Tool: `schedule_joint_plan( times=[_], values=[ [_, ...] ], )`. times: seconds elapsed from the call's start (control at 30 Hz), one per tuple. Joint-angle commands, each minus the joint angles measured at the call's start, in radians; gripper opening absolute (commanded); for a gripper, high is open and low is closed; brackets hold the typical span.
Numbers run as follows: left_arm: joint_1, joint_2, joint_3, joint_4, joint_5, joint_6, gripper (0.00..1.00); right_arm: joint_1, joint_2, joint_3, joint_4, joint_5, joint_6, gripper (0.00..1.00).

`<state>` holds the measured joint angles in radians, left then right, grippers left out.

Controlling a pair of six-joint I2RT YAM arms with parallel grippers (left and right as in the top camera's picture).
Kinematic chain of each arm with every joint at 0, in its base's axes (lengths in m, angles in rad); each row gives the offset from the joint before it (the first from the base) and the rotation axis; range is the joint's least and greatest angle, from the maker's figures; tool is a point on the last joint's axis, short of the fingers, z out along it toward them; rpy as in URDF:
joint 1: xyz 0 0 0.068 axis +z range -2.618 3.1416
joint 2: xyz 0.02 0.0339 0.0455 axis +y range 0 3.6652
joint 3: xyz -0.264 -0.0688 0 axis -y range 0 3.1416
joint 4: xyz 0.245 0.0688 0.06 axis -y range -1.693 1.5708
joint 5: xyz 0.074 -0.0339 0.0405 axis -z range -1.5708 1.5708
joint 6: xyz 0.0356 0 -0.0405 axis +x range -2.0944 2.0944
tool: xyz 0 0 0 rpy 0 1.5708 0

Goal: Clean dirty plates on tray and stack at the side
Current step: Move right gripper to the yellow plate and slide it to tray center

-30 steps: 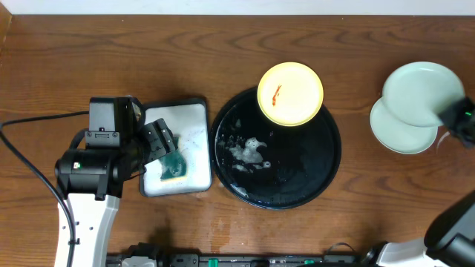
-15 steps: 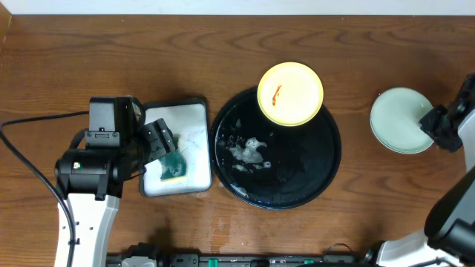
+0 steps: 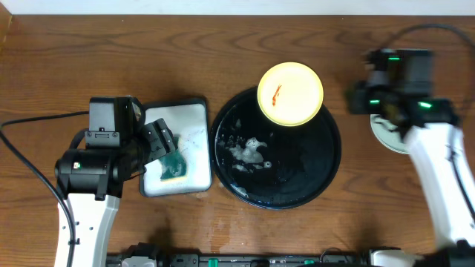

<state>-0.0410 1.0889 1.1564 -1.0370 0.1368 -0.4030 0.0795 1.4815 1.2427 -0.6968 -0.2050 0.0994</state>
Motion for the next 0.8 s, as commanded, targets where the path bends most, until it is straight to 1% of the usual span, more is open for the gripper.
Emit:
schedule_joint_plan(
  times=[0.0,0.07,0.2,0.33,0.4,0.43,0.47,0.5,0.53,0.67,0.77],
  values=[
    [0.003,0.002,0.016,-0.002,0.010,0.002,0.84,0.113,0.148,0.000,0.059,0.262,-0.049,0.37],
    [0.003,0.002,0.016,-0.002,0.009,0.002,0.83,0.131,0.224,0.000,0.135,0.335,-0.049,0.33],
    [0.003,0.002,0.016,-0.002,0.009,0.002,0.83,0.129,0.351,0.000,0.248,0.333,-0.058,0.33],
    [0.003,0.002,0.016,-0.002,0.010,0.002,0.83,0.127,0.432,0.000,0.303,0.278,-0.055,0.33],
    [0.003,0.002,0.016,-0.002,0.010,0.002,0.83,0.128,0.460,0.000,0.311,0.276,-0.043,0.27],
    [0.003,0.002,0.016,-0.002,0.009,0.002,0.83,0.128,0.471,0.000,0.311,0.276,-0.040,0.22],
    [0.003,0.002,0.016,-0.002,0.009,0.002,0.84,0.128,0.477,0.000,0.309,0.276,-0.032,0.14],
    [0.003,0.002,0.016,-0.002,0.009,0.002,0.84,0.127,0.479,0.000,0.303,0.279,-0.015,0.03],
    [0.003,0.002,0.016,-0.002,0.009,0.002,0.83,0.126,0.478,0.000,0.296,0.279,-0.003,0.01],
    [0.003,0.002,0.016,-0.002,0.010,0.002,0.84,0.122,0.433,0.000,0.251,0.279,0.029,0.01],
    [0.003,0.002,0.016,-0.002,0.009,0.002,0.83,0.126,0.362,0.000,0.198,0.271,0.031,0.01]
  ],
)
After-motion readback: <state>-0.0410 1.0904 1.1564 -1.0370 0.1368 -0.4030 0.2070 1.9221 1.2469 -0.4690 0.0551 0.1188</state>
